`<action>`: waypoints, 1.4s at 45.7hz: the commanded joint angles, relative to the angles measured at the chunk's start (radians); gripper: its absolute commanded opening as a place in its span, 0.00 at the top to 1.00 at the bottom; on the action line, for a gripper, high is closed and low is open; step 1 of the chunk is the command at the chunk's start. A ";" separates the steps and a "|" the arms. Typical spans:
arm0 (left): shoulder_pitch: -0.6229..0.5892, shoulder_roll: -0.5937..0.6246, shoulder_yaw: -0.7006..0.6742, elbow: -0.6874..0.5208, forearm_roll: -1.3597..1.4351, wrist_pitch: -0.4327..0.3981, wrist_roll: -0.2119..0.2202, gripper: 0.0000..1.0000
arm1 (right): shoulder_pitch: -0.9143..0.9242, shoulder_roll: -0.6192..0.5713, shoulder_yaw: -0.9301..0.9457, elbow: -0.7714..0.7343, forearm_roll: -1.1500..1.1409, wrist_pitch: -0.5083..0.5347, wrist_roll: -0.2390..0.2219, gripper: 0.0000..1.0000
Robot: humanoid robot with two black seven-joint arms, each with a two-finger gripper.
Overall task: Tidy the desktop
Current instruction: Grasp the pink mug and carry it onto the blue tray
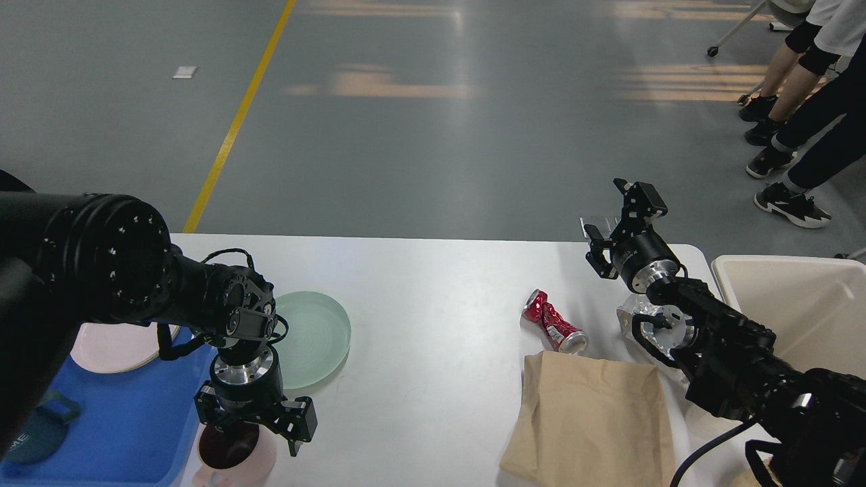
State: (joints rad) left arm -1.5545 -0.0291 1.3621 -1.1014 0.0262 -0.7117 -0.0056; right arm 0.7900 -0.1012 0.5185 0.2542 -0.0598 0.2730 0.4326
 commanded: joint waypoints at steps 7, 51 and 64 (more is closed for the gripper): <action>0.011 0.000 -0.001 0.002 -0.002 0.049 -0.001 0.28 | 0.000 0.000 0.000 0.000 0.000 0.000 0.000 0.00; -0.041 0.020 0.009 -0.002 -0.083 -0.153 -0.008 1.00 | 0.000 0.000 0.000 -0.001 0.000 0.000 0.000 0.00; -0.199 0.077 0.003 -0.009 -0.100 -0.248 -0.017 1.00 | 0.000 0.000 0.000 0.000 0.000 0.000 0.000 0.00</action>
State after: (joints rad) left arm -1.6863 0.0218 1.3662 -1.1059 -0.0716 -0.9570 -0.0179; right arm 0.7900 -0.1012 0.5185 0.2540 -0.0598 0.2730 0.4326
